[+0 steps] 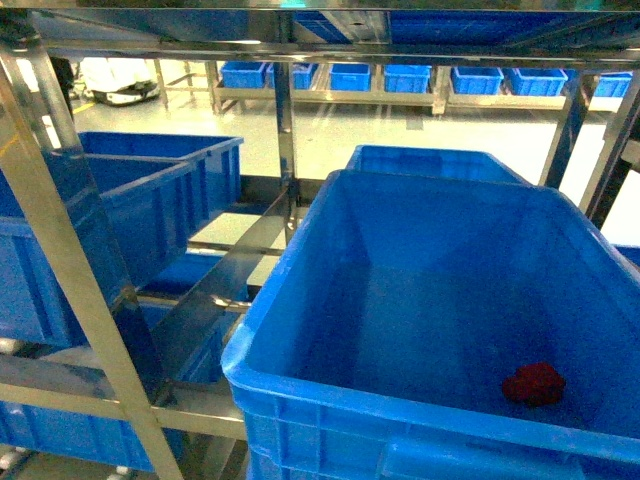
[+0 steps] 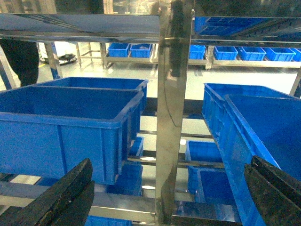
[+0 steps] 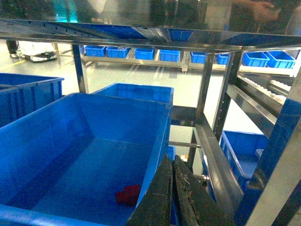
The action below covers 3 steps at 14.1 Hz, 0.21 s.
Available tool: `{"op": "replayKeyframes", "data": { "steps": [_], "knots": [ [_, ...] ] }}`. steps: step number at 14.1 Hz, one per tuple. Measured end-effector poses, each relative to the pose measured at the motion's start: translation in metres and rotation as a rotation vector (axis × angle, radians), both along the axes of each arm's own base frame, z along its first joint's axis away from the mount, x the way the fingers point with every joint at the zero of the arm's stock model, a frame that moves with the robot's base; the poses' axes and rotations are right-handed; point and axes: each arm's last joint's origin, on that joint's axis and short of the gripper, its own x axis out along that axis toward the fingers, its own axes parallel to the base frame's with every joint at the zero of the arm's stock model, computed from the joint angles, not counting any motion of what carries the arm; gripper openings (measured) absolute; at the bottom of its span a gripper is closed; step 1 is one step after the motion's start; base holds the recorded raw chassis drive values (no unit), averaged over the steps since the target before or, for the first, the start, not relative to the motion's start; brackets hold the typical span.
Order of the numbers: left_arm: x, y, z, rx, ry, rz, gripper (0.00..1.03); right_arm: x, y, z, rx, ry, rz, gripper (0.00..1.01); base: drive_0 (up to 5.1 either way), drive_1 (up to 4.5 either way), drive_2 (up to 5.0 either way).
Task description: Pick red block from blue box to shelf
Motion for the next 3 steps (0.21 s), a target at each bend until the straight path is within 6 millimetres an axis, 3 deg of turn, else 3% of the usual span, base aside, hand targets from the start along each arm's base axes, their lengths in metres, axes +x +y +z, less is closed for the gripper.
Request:
{"op": "replayKeyframes", "data": {
  "steps": [3],
  "knots": [
    [0.0000, 0.0000, 0.0000, 0.000, 0.000, 0.000, 0.98, 0.0000, 0.0000, -0.0005, 0.000, 0.005, 0.000, 0.02, 0.0, 0.00, 0.0]
  ]
}}
